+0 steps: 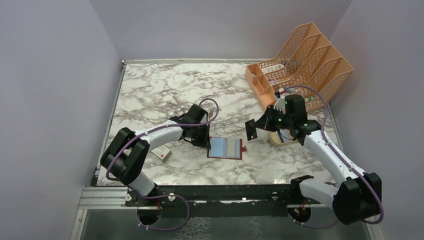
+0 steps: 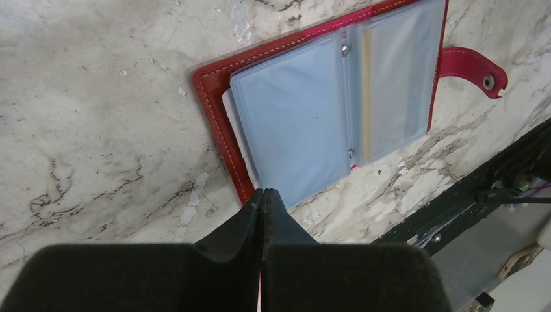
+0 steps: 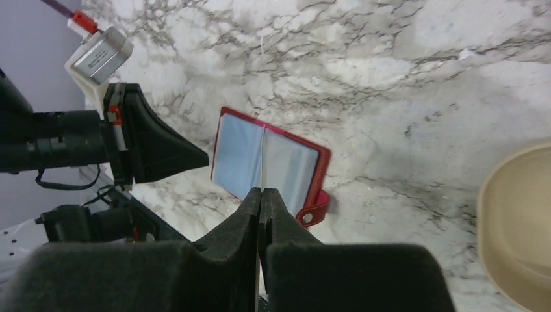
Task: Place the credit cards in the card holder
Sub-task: Insert the credit card into the card holder.
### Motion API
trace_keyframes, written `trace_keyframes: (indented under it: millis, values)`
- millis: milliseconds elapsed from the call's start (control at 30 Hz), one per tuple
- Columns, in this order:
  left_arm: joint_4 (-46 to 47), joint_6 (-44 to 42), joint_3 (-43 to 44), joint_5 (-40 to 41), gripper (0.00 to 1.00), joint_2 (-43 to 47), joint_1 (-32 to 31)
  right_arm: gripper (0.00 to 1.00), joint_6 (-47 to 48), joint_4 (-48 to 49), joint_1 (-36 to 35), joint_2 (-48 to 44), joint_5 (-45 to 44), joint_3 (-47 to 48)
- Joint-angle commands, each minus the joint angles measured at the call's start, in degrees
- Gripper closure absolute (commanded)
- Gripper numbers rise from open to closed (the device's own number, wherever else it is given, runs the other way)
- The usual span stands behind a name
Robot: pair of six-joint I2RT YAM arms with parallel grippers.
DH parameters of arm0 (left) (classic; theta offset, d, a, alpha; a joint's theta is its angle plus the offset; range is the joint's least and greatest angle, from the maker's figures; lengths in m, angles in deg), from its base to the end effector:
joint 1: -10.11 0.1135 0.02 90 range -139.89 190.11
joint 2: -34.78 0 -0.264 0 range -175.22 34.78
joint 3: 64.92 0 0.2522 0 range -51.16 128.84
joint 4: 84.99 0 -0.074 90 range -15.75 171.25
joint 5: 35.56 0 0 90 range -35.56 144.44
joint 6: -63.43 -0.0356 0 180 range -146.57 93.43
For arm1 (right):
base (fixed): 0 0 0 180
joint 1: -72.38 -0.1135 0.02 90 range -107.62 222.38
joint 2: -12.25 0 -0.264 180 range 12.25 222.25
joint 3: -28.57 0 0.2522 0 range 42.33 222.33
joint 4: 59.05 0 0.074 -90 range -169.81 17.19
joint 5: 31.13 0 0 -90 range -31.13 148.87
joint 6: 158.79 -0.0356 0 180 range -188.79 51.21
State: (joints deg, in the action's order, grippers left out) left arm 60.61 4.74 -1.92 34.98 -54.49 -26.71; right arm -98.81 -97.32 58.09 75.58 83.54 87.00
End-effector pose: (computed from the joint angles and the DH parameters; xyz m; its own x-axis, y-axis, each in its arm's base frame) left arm 0.2294 -0.1866 0.1721 -0.9578 0.1050 -0.2676 0.2317 0.8328 -0.5027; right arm 0.2196 0.0713 0.2551 -0.8339 0.2568 -0.4886 -0.1179 0.7819 0.6121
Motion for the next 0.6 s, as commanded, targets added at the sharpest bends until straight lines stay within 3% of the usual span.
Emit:
trace_keyframes:
  millis: [0, 267, 567]
  values:
    - [3.0, 1.8, -1.6, 2.2, 1.00, -0.7, 0.1, 0.99, -4.7, 8.6, -1.9, 0.7, 6.1, -3.3]
    - [5.7, 3.5, -4.2, 1.0, 0.99, -1.4, 0.1, 0.99, -8.0, 14.5, -10.6, 6.7, 3.4, -5.0]
    - [7.6, 4.9, -6.6, -0.2, 0.99, -0.8, 0.0, 0.99, -11.7, 22.5, -14.9, 13.8, 1.5, -7.4]
